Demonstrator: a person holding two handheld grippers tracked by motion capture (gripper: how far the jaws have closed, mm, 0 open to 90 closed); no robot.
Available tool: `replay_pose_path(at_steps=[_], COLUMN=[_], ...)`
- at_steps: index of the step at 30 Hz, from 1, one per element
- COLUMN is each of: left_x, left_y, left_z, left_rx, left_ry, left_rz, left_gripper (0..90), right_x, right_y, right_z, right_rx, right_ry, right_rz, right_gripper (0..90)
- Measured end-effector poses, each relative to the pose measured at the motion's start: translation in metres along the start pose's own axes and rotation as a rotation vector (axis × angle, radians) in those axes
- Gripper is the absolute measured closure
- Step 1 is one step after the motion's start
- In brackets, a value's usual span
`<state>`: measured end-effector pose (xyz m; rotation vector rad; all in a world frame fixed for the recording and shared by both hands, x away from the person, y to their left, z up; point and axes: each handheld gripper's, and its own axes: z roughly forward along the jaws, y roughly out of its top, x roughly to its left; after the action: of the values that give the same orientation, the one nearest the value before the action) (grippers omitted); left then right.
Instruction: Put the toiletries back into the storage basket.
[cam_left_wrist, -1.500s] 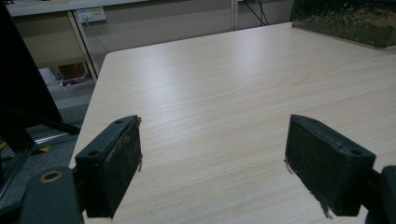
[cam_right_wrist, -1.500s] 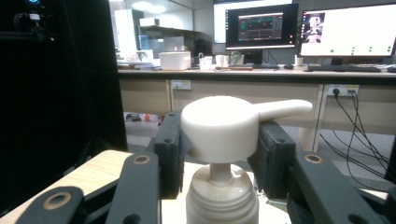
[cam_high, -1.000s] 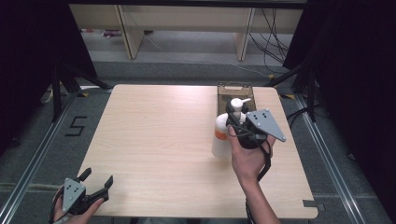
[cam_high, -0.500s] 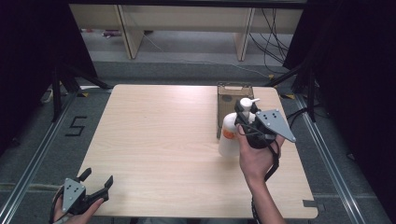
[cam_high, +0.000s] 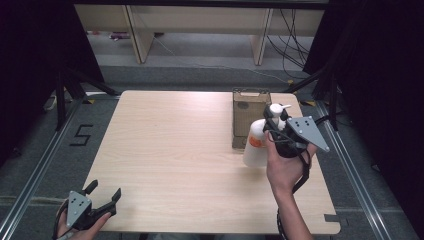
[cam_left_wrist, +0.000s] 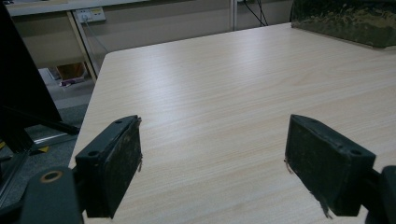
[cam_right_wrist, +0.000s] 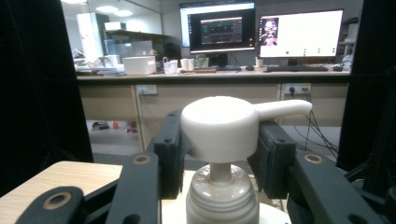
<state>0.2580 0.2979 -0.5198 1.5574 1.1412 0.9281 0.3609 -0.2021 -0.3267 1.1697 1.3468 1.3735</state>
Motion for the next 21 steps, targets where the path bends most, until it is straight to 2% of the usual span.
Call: replay_pose_path(at_steps=[5, 10, 11, 14, 17, 18, 21], left_x=[0.0, 0.0, -0.001, 0.0, 0.0, -0.001, -0.001], left_y=[0.0, 0.0, -0.001, 0.0, 0.0, -0.001, -0.001], left_z=[0.0, 0.0, 0.001, 0.0, 0.0, 0.001, 0.001], left_rx=[0.001, 0.002, -0.005, 0.002, 0.001, -0.006, -0.007], left_ry=[0.001, 0.0, 0.0, 0.0, 0.0, -0.001, -0.001], left_rz=[0.001, 0.001, -0.012, 0.003, 0.002, -0.011, -0.007], left_gripper=[17.7, 17.7, 17.7, 17.7, 17.7, 17.7, 17.7], right_x=[-0.005, -0.01, -0.01, -0.011, -0.013, -0.013, -0.015], right_y=[0.003, 0.005, 0.005, 0.006, 0.006, 0.007, 0.008], right_z=[-0.001, 0.0, 0.001, 0.001, 0.002, 0.002, 0.003], right_rx=[-0.002, -0.019, -0.019, -0.022, -0.025, -0.023, -0.031], right_ry=[-0.018, -0.024, -0.027, -0.03, -0.035, -0.035, -0.04], right_rz=[0.025, 0.011, 0.021, 0.011, 0.011, 0.017, 0.012], right_gripper=[59.9, 59.9, 59.9, 59.8, 59.9, 59.9, 59.8])
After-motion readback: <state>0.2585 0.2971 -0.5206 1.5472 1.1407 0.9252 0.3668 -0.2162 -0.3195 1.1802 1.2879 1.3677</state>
